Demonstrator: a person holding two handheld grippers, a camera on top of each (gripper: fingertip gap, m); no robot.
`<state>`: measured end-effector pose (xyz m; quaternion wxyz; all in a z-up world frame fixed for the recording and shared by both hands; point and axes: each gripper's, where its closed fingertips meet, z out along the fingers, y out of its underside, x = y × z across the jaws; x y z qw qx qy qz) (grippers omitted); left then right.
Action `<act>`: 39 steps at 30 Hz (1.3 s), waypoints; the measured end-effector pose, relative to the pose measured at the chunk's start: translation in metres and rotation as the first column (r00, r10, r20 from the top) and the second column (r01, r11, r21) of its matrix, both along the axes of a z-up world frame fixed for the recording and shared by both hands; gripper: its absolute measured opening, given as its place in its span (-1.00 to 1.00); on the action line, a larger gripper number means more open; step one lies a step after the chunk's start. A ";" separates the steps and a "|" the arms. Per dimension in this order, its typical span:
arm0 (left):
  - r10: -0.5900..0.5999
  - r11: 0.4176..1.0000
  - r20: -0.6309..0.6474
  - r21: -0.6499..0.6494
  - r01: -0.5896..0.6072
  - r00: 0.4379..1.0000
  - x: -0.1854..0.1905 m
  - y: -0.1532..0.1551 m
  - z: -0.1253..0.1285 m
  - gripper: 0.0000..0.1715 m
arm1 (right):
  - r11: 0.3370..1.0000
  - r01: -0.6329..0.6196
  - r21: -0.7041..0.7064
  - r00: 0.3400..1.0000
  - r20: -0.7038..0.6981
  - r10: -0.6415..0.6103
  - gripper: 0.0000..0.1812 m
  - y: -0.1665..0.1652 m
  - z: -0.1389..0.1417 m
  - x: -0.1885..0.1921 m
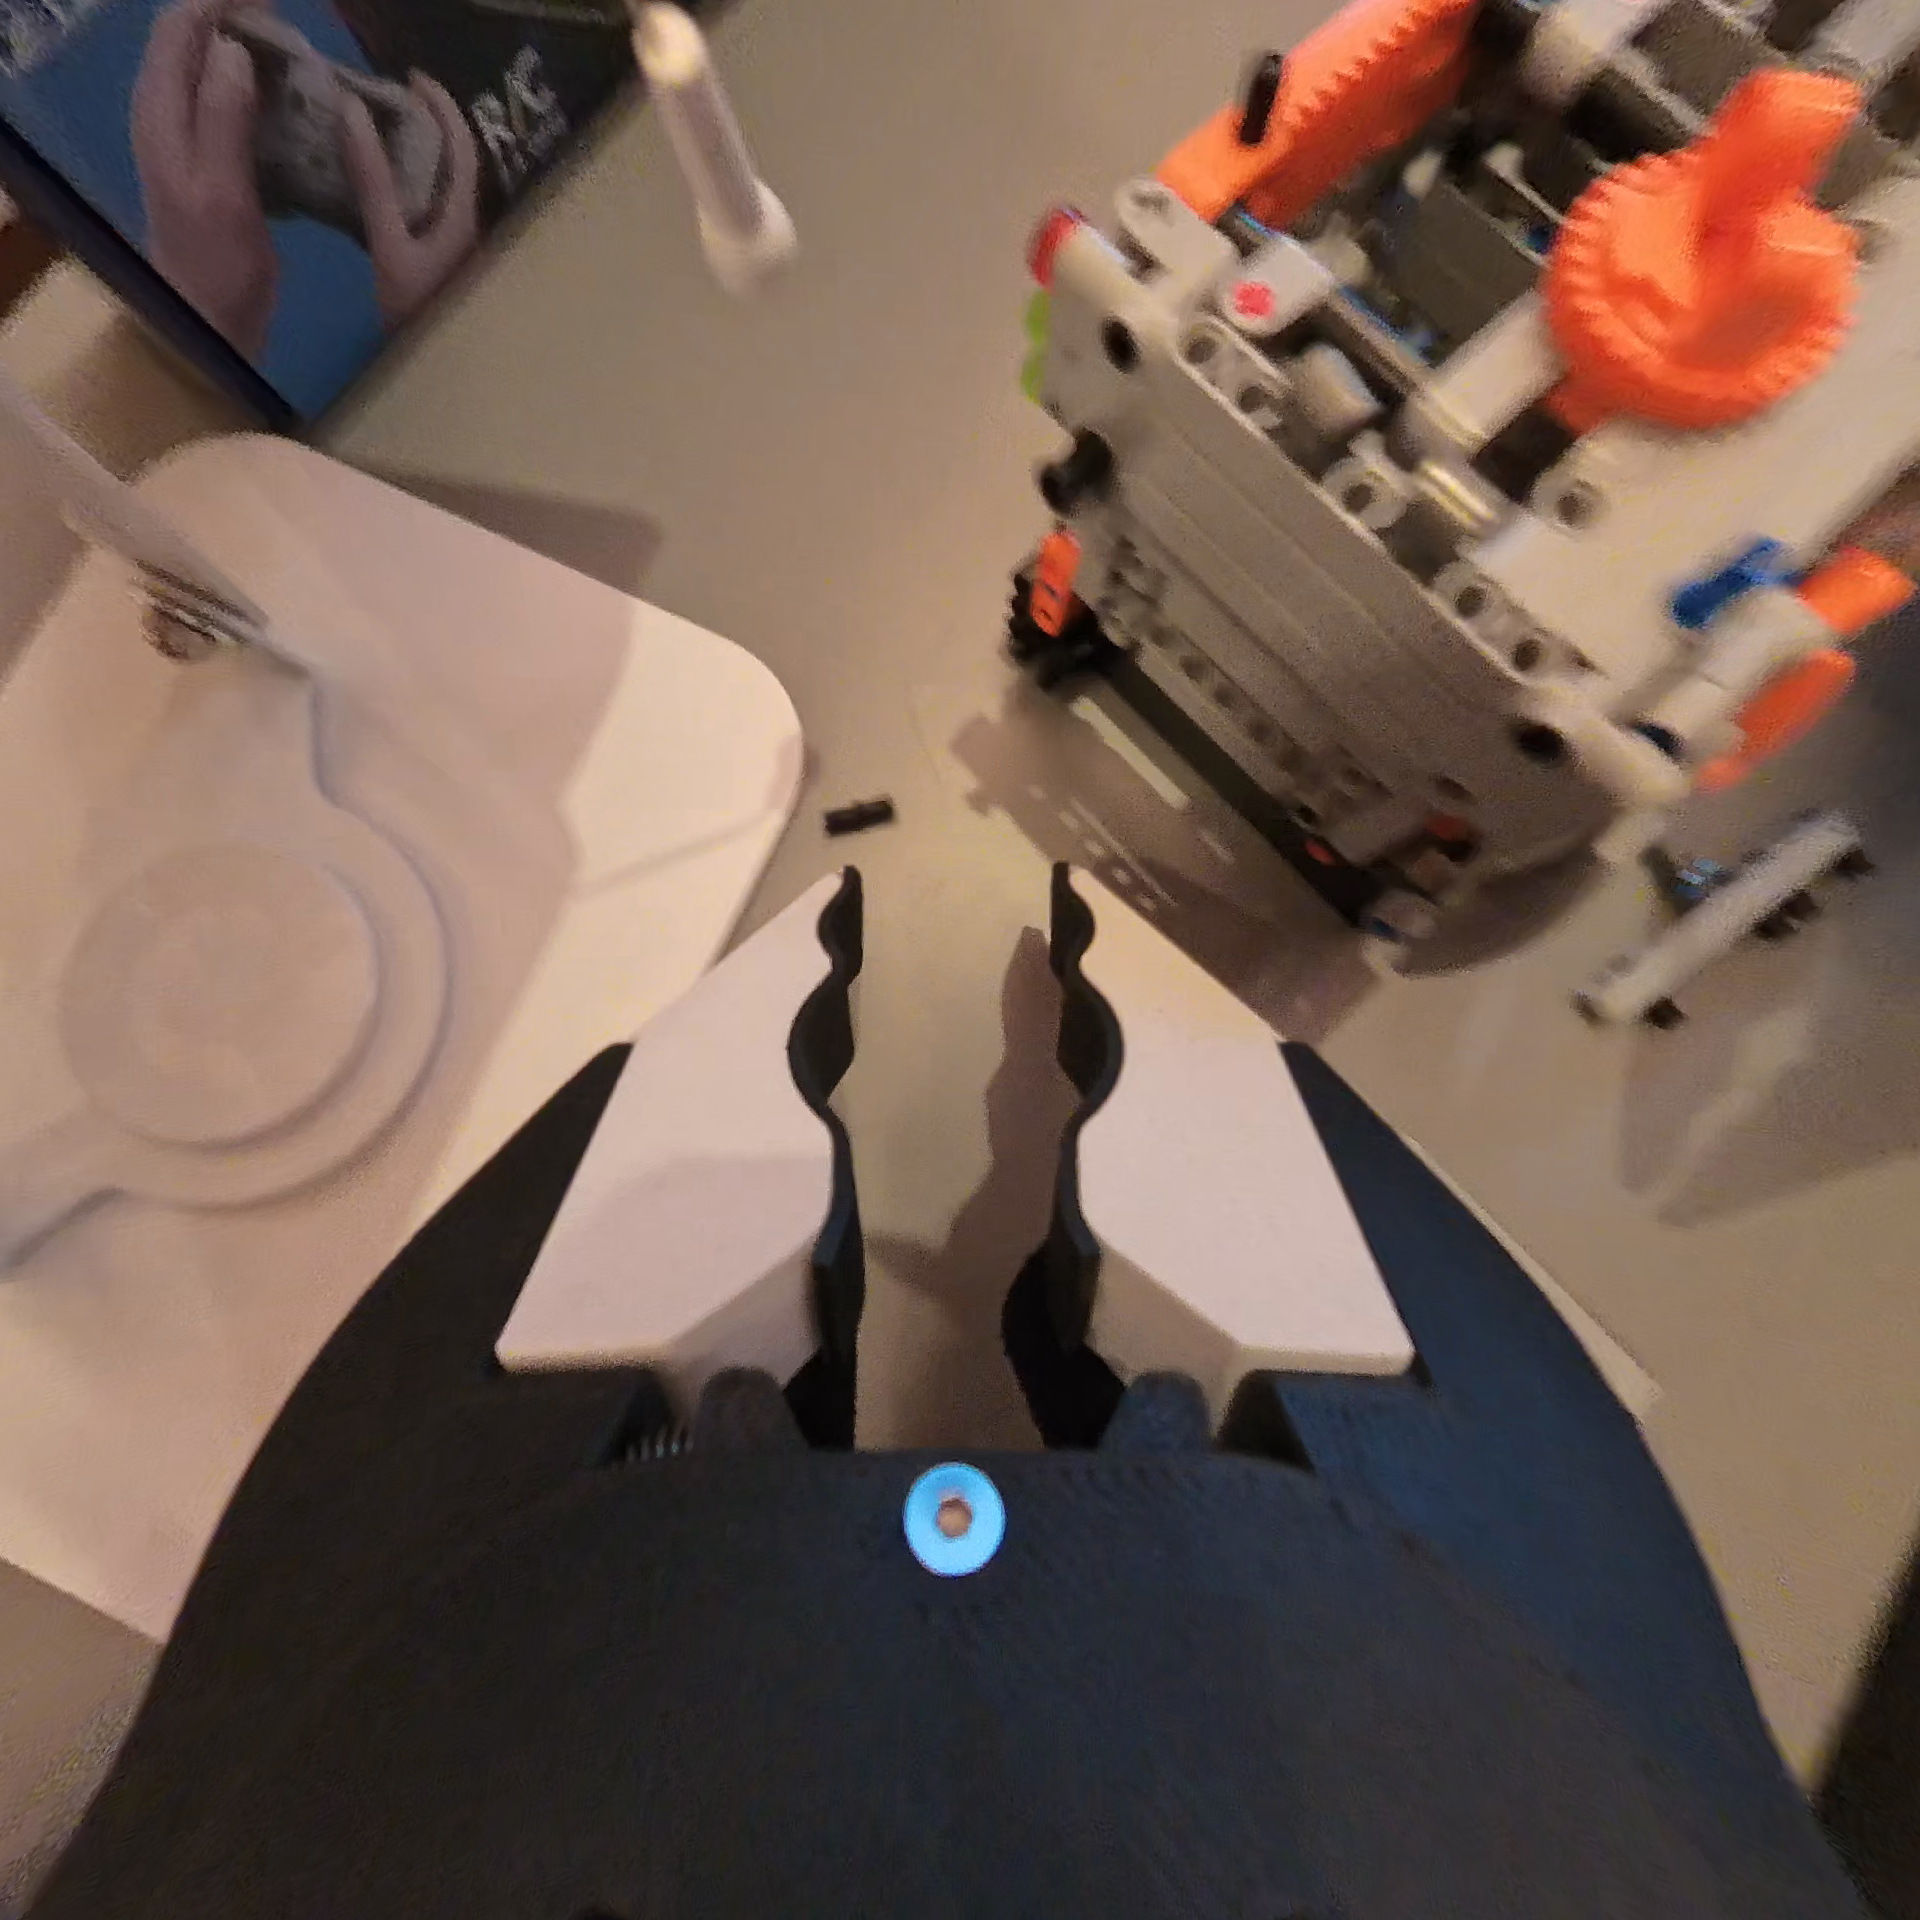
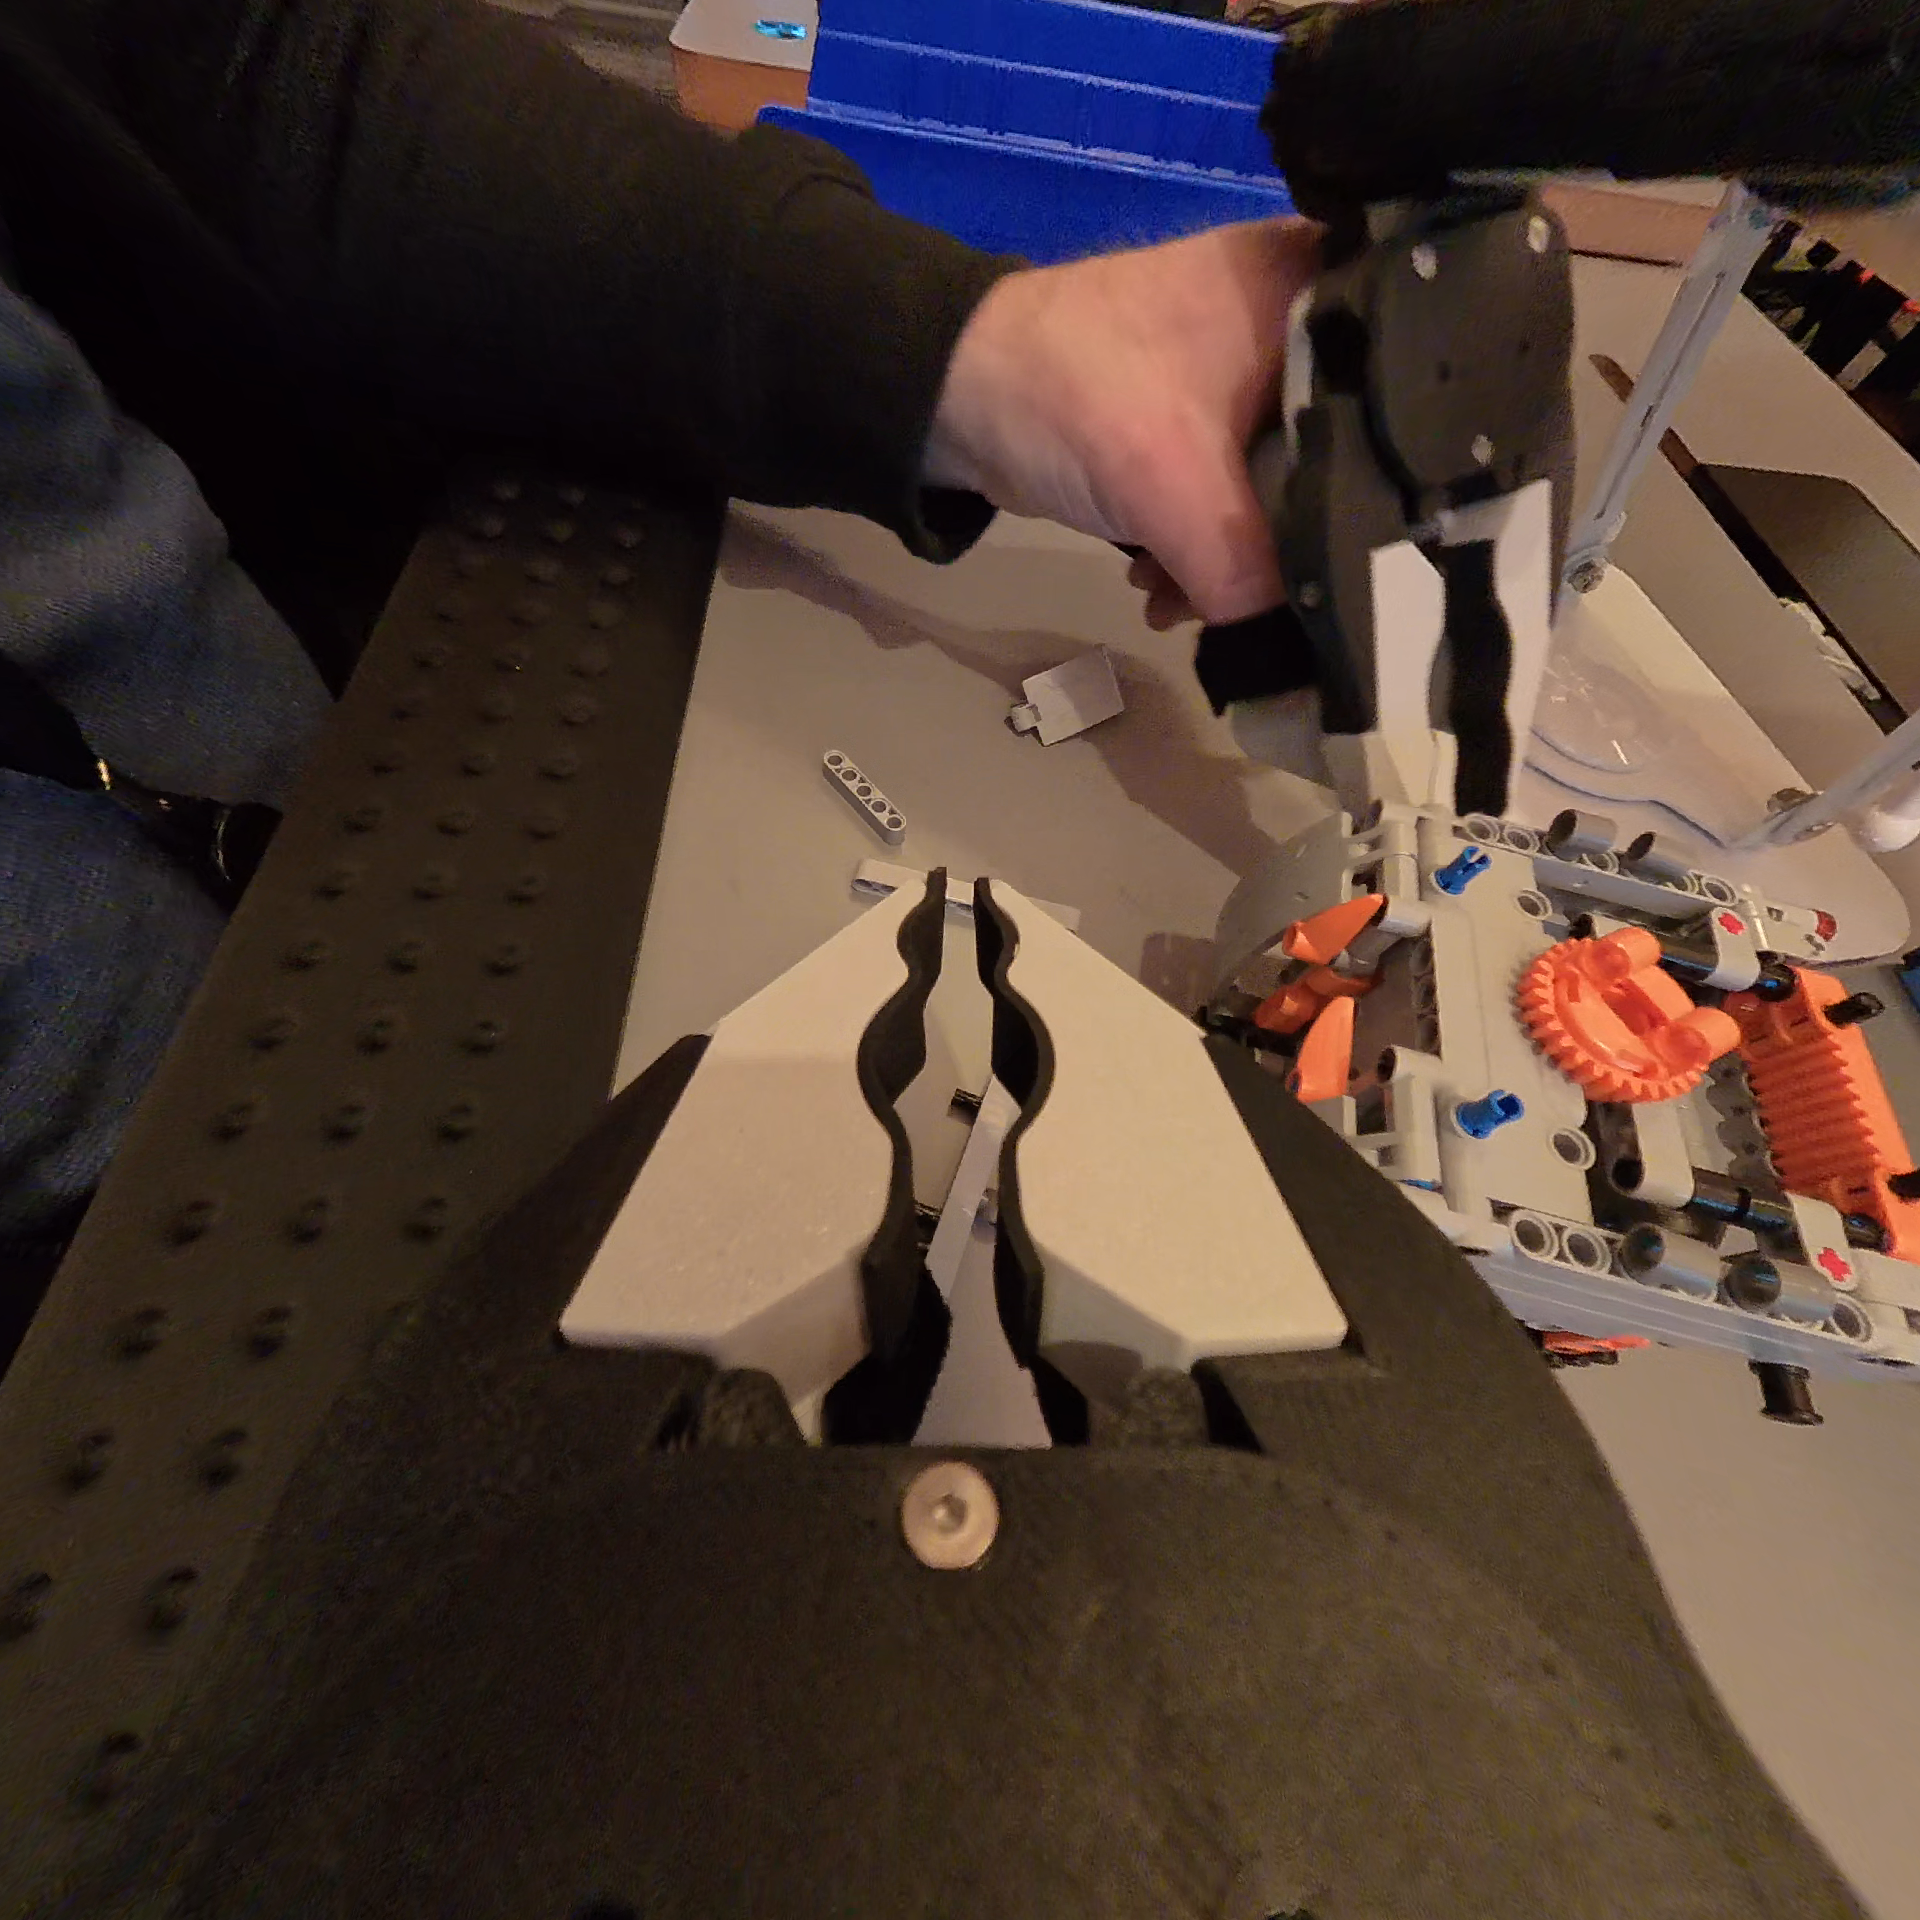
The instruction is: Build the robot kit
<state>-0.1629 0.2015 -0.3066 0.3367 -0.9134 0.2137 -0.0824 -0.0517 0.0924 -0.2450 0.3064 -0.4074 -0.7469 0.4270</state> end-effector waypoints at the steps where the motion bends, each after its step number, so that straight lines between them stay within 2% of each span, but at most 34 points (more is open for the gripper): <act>1: 0.004 1.000 -0.015 0.000 -0.004 1.000 -0.003 0.008 -0.003 -0.61 | 1.000 0.000 0.003 1.000 -0.002 0.000 -0.97 0.000 0.000 0.000; 5: 0.005 1.000 -0.054 -0.024 -0.006 0.999 -0.009 0.023 -0.014 -0.67 | 1.000 -0.009 0.005 1.000 -0.016 0.009 -0.98 -0.003 0.003 0.001; 9: -0.038 0.999 -0.027 0.005 0.038 0.999 0.002 0.032 -0.012 -0.66 | 1.000 -0.019 -0.004 0.999 -0.026 0.018 -0.99 -0.004 0.005 0.002; 11: -0.065 0.997 -0.061 0.025 0.067 0.996 0.003 0.038 -0.013 -0.69 | 1.000 -0.026 -0.014 0.999 -0.030 0.025 -1.00 -0.005 0.006 0.002; 14: -0.096 0.995 -0.130 -0.010 0.096 0.987 -0.003 0.038 -0.023 -0.72 | 1.000 -0.028 -0.013 0.999 -0.029 0.028 -1.00 -0.006 0.006 0.002; 15: -0.111 0.994 -0.124 -0.003 0.112 0.986 -0.001 0.037 -0.022 -0.82 | 0.999 -0.029 -0.015 0.999 -0.029 0.029 -1.00 -0.006 0.006 0.003; 19: -0.158 0.987 -0.088 -0.032 0.156 0.983 0.002 0.029 -0.025 -0.98 | 0.999 -0.035 -0.024 0.999 -0.030 0.035 -1.00 -0.007 0.006 0.003; 24: -0.173 0.984 -0.062 -0.044 0.170 0.983 0.001 0.022 -0.023 -0.98 | 0.999 -0.037 -0.028 0.999 -0.037 0.036 -1.00 -0.007 0.008 0.004; 27: -0.183 0.983 0.029 -0.025 0.183 0.983 0.010 0.022 -0.012 -0.98 | 0.999 -0.038 -0.036 0.998 -0.041 0.036 -1.00 -0.006 0.009 0.004; 29: -0.164 0.986 -0.025 -0.043 0.163 0.986 0.001 0.023 -0.017 -0.98 | 0.999 -0.037 -0.036 0.999 -0.040 0.036 -1.00 -0.006 0.009 0.004; 30: -0.171 0.984 -0.011 -0.049 0.170 0.985 0.003 0.022 -0.019 -0.98 | 0.999 -0.037 -0.036 0.999 -0.041 0.036 -1.00 -0.005 0.009 0.005; 32: -0.164 0.984 0.002 -0.071 0.164 0.986 0.006 0.022 -0.025 -0.85 | 0.999 -0.033 -0.037 0.998 -0.045 0.032 -1.00 -0.004 0.010 0.005; 34: -0.162 0.985 -0.013 -0.062 0.161 0.987 0.006 0.025 -0.025 -0.97 | 0.999 -0.030 -0.039 0.998 -0.047 0.029 -1.00 -0.003 0.010 0.005; 39: -0.185 0.981 0.003 -0.063 0.184 0.983 0.013 0.020 -0.025 -0.97 | 0.999 -0.020 -0.040 0.999 -0.051 0.018 -1.00 0.001 0.011 0.006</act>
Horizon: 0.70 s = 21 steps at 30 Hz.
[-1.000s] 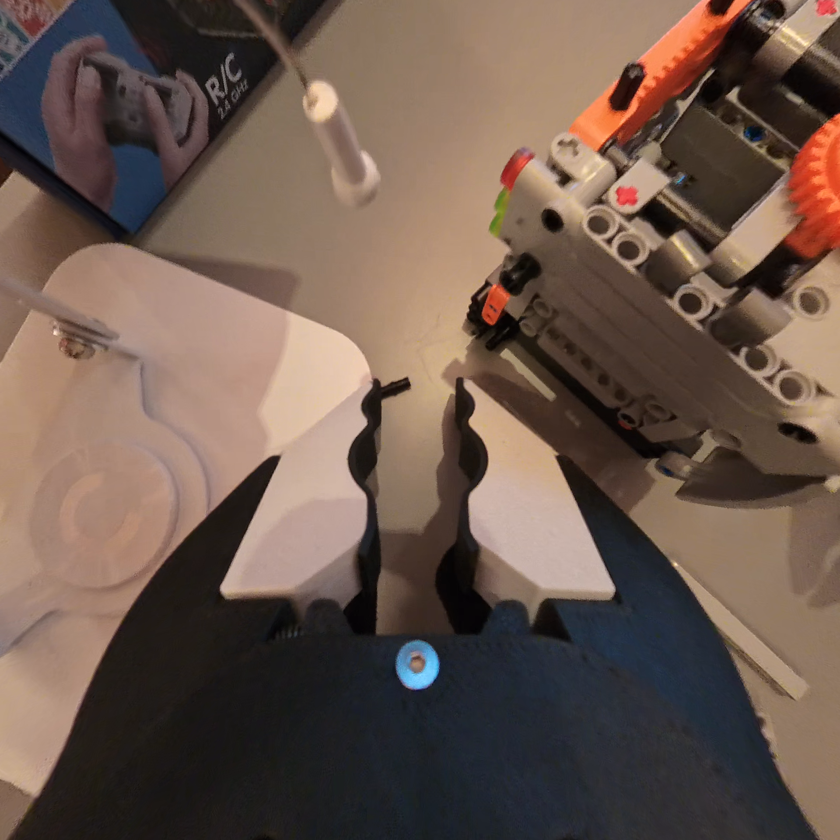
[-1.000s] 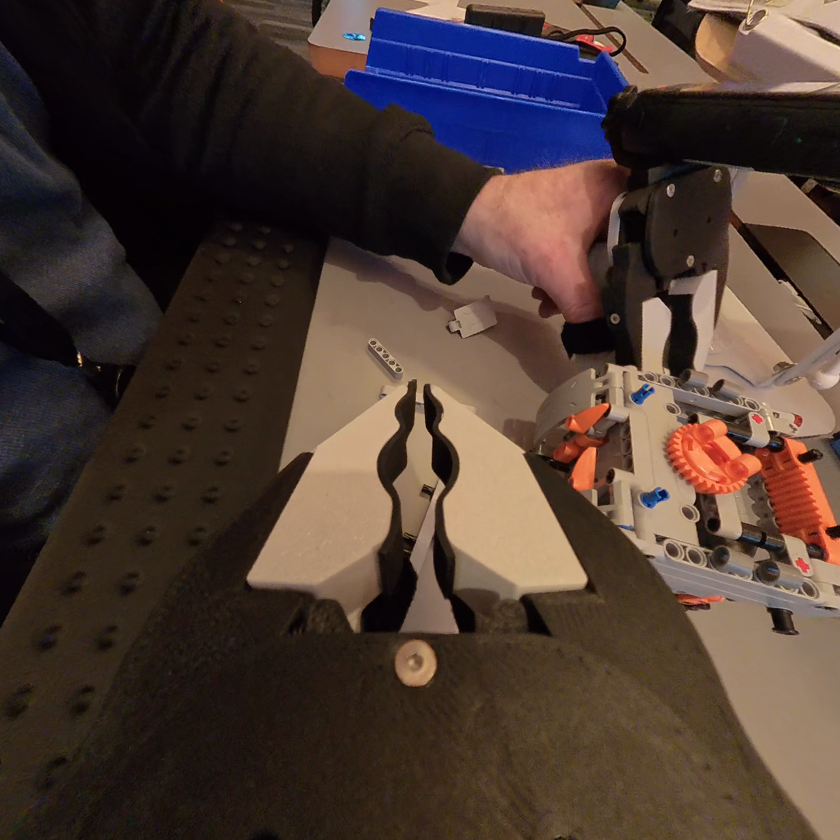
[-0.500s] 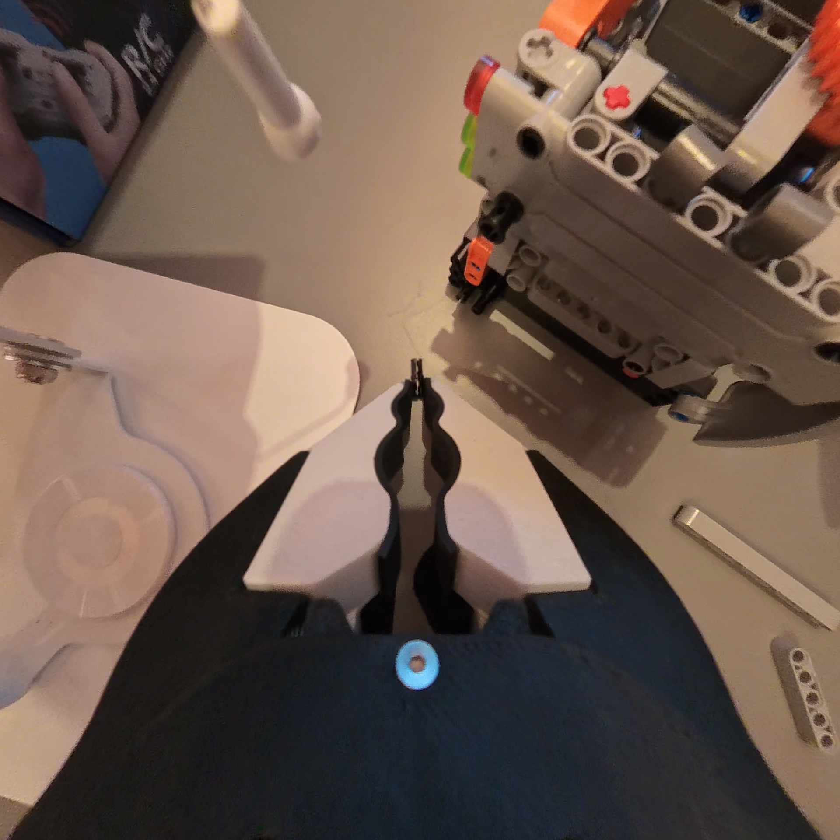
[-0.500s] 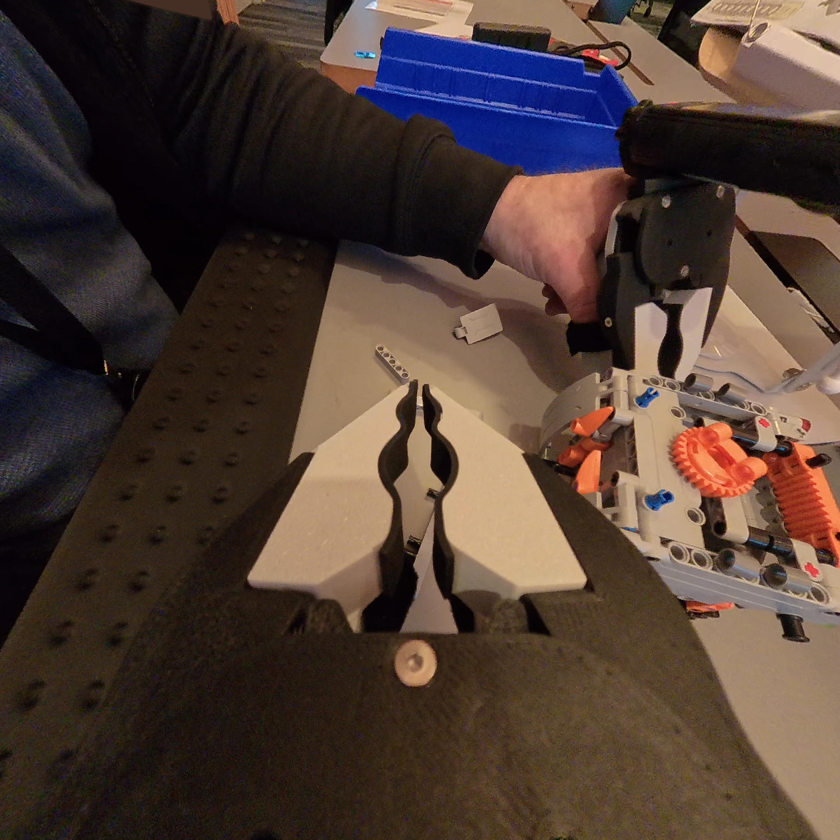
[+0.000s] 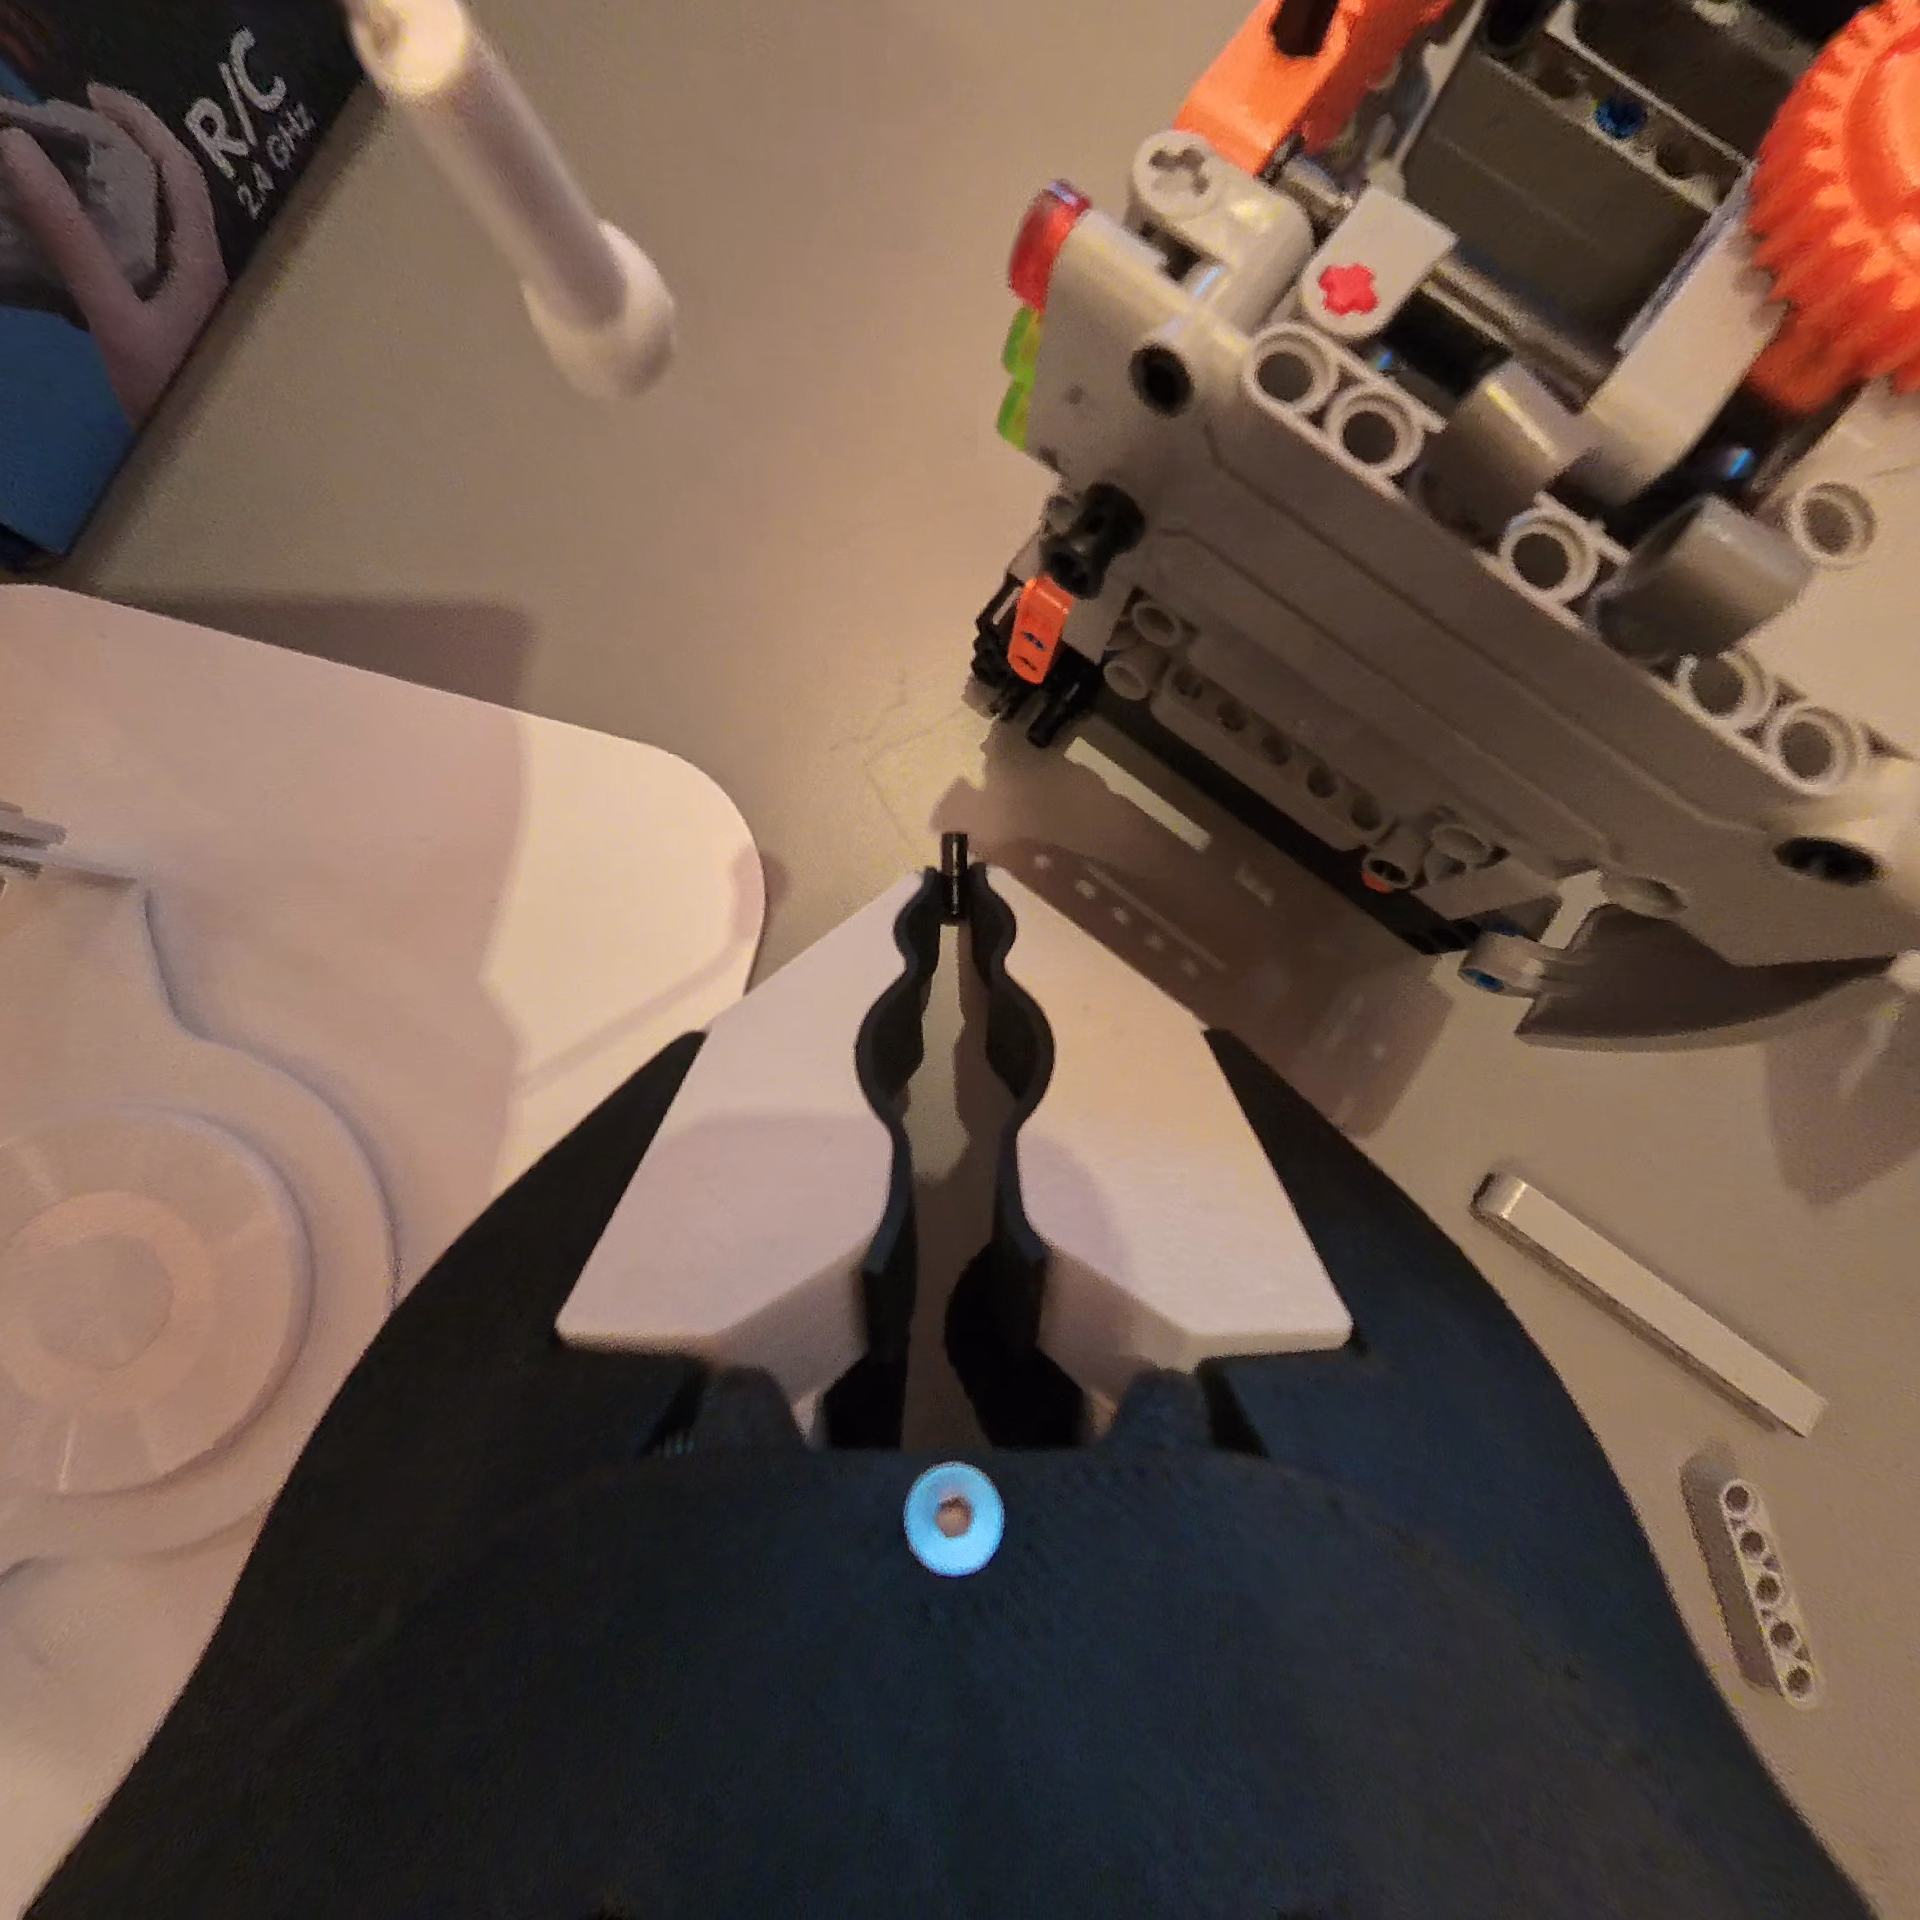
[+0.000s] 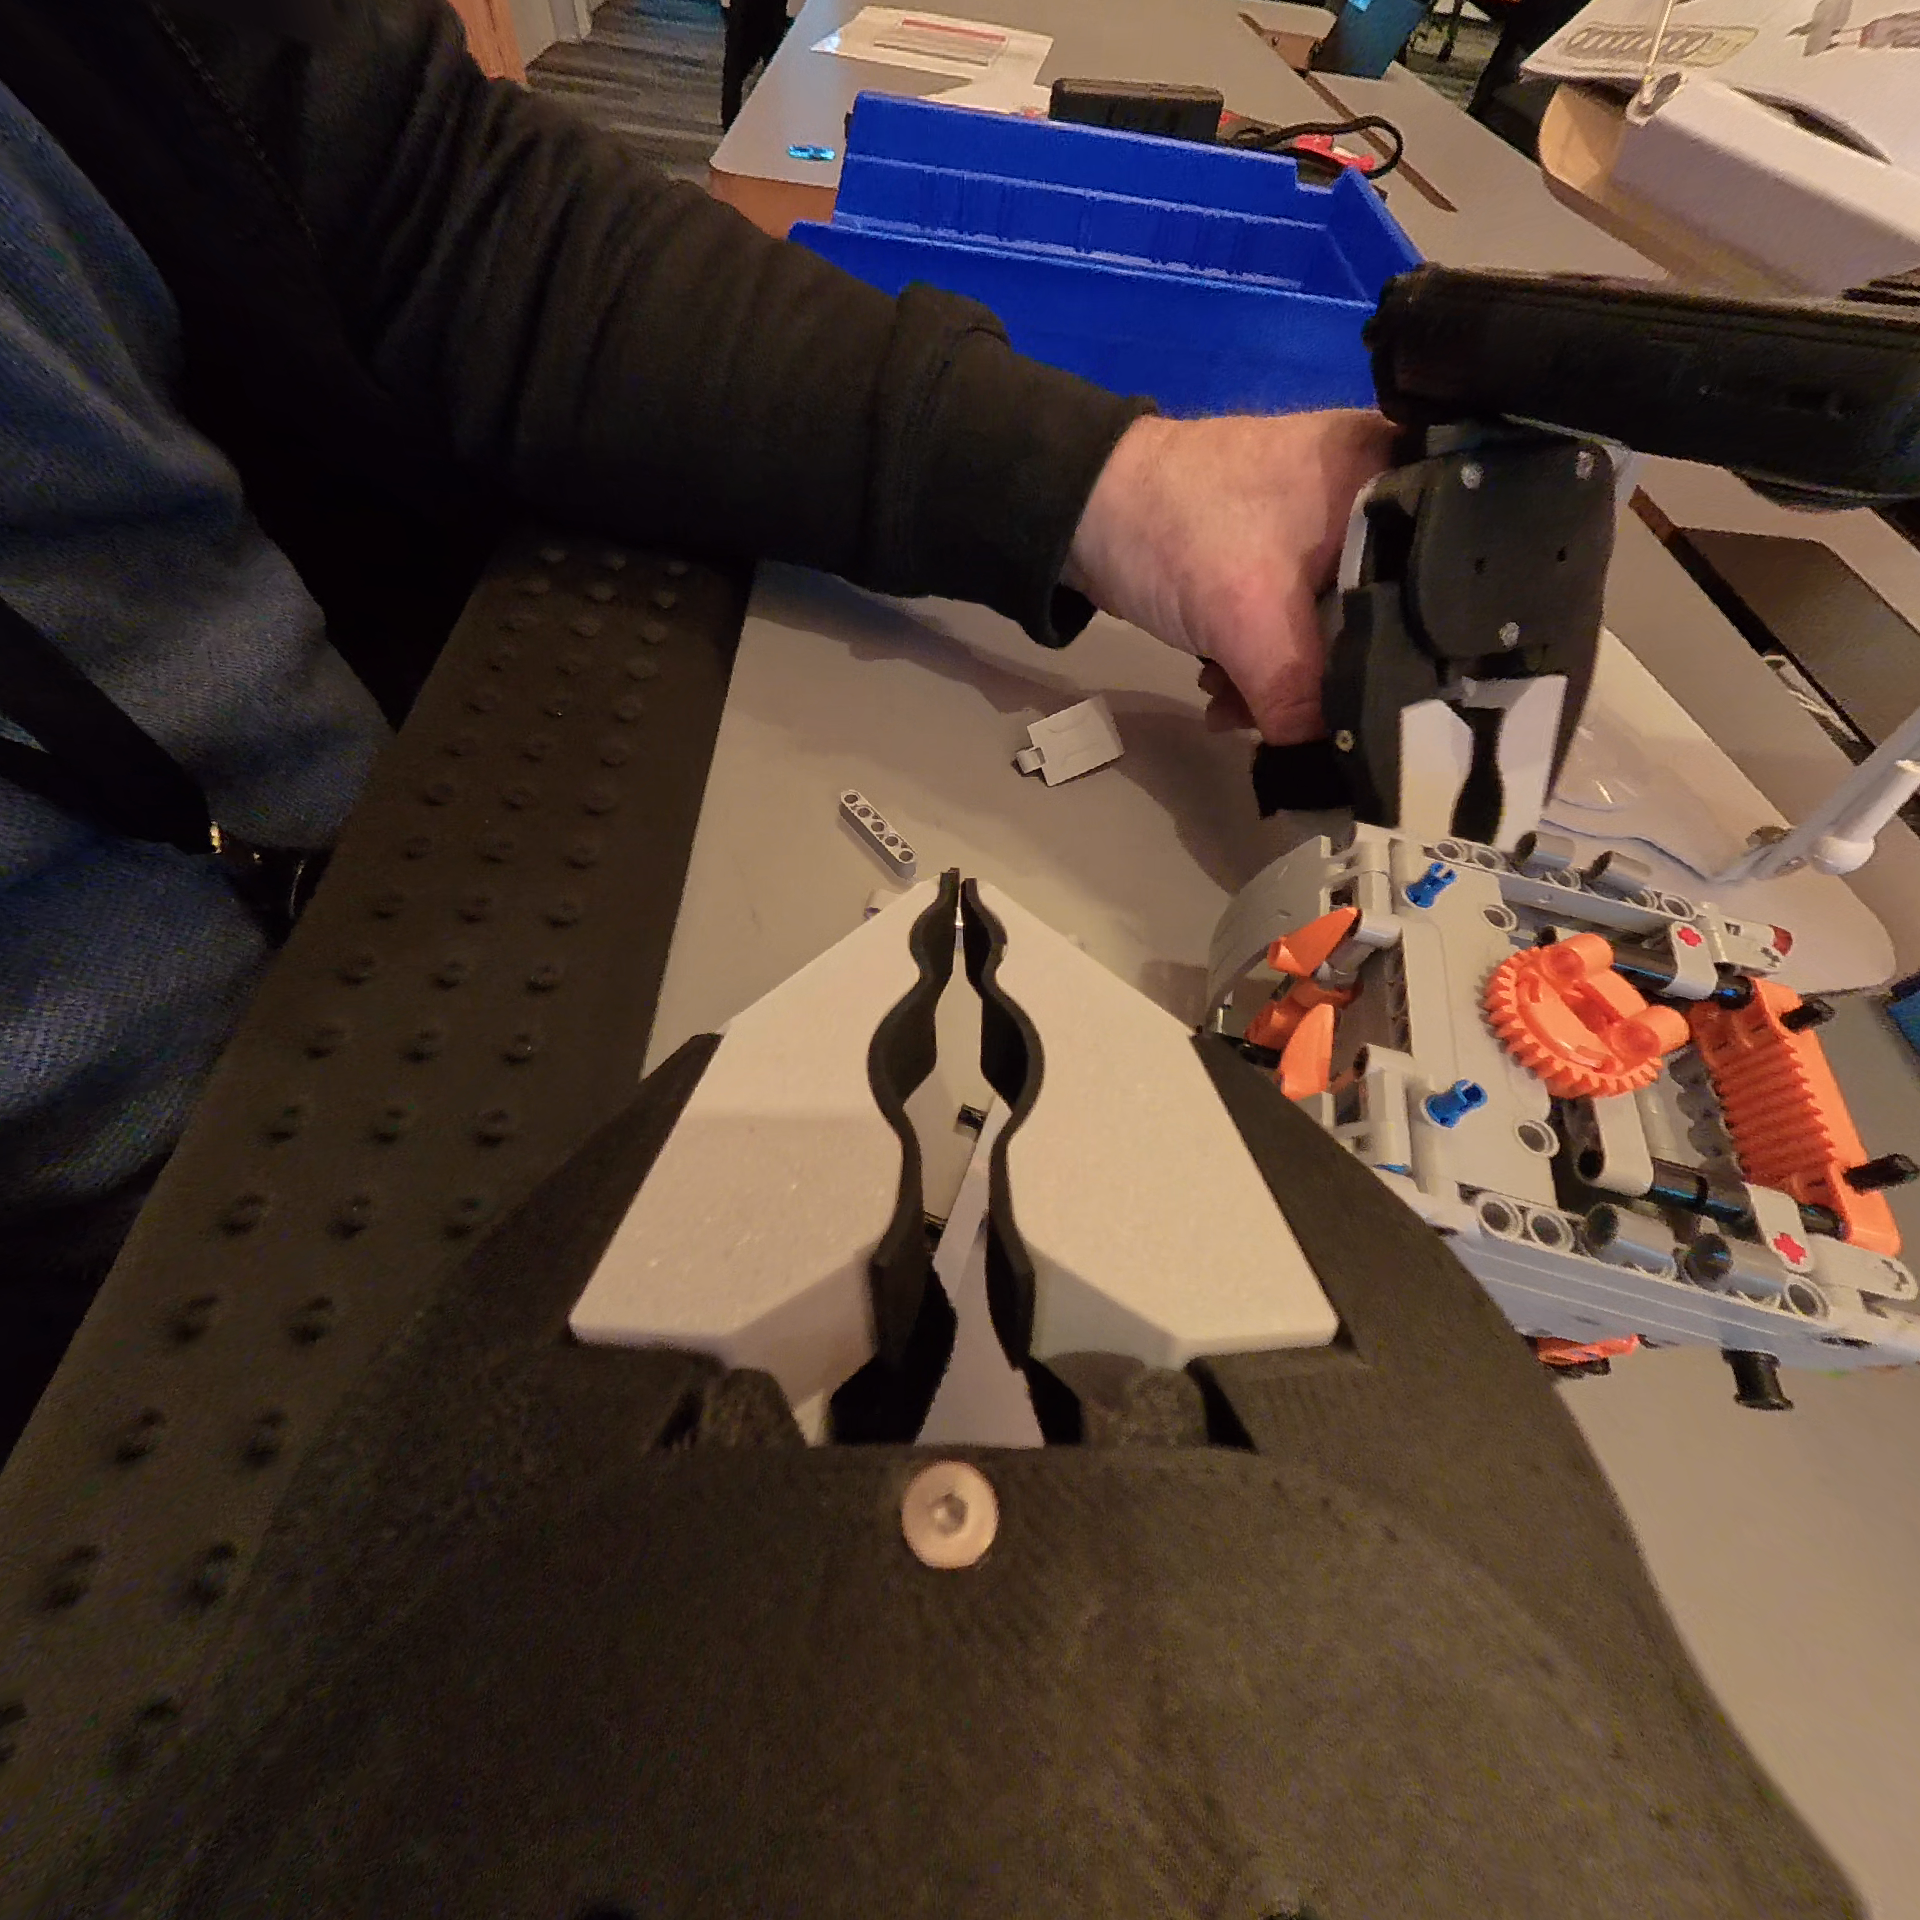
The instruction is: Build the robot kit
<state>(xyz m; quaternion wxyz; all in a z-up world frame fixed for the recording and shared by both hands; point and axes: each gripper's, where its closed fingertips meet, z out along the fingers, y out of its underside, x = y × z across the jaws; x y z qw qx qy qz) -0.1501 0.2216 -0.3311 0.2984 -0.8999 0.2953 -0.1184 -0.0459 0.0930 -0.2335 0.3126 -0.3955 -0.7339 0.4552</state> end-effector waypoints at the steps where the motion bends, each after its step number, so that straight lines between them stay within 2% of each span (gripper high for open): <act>1: 0.002 1.000 -0.009 -0.016 -0.002 1.000 -0.002 -0.004 0.000 -0.97 | 1.000 0.010 0.002 1.000 0.002 -0.010 -1.00 0.003 0.000 0.000; 3: 0.029 0.998 -0.051 -0.046 -0.031 0.998 -0.012 -0.015 0.001 -0.97 | 1.000 0.030 -0.001 0.999 0.009 -0.030 -1.00 0.009 -0.001 0.001; 6: 0.034 0.989 -0.049 -0.141 -0.041 0.998 -0.016 -0.047 0.000 -0.97 | 0.997 0.074 -0.007 0.997 0.009 -0.073 -1.00 0.021 0.000 0.004; 8: 0.051 0.988 -0.079 -0.139 -0.061 0.996 -0.025 -0.062 0.000 -0.97 | 0.996 0.089 -0.014 0.996 -0.001 -0.089 -0.99 0.027 0.003 0.006; 12: 0.089 0.986 0.028 -0.145 -0.084 0.996 -0.018 -0.079 0.001 -0.94 | 0.995 0.104 0.007 0.995 0.006 -0.104 -0.98 0.031 -0.001 0.008; 13: 0.101 0.985 0.036 -0.143 -0.095 0.994 -0.019 -0.081 0.001 -0.91 | 0.995 0.104 0.007 0.995 0.003 -0.104 -0.98 0.031 0.000 0.008; 16: 0.136 0.981 0.016 -0.139 -0.133 0.991 -0.023 -0.087 0.004 -0.67 | 0.995 0.102 -0.005 0.995 -0.009 -0.102 -0.98 0.032 0.002 0.009; 18: 0.152 0.984 0.007 -0.100 -0.150 0.988 -0.023 -0.090 0.016 -0.62 | 0.995 0.104 -0.009 0.995 -0.010 -0.104 -0.98 0.033 0.002 0.010; 21: 0.190 0.982 0.011 -0.023 -0.190 0.982 -0.025 -0.102 0.048 -0.58 | 0.994 0.107 -0.012 0.994 -0.017 -0.108 -0.98 0.034 0.002 0.011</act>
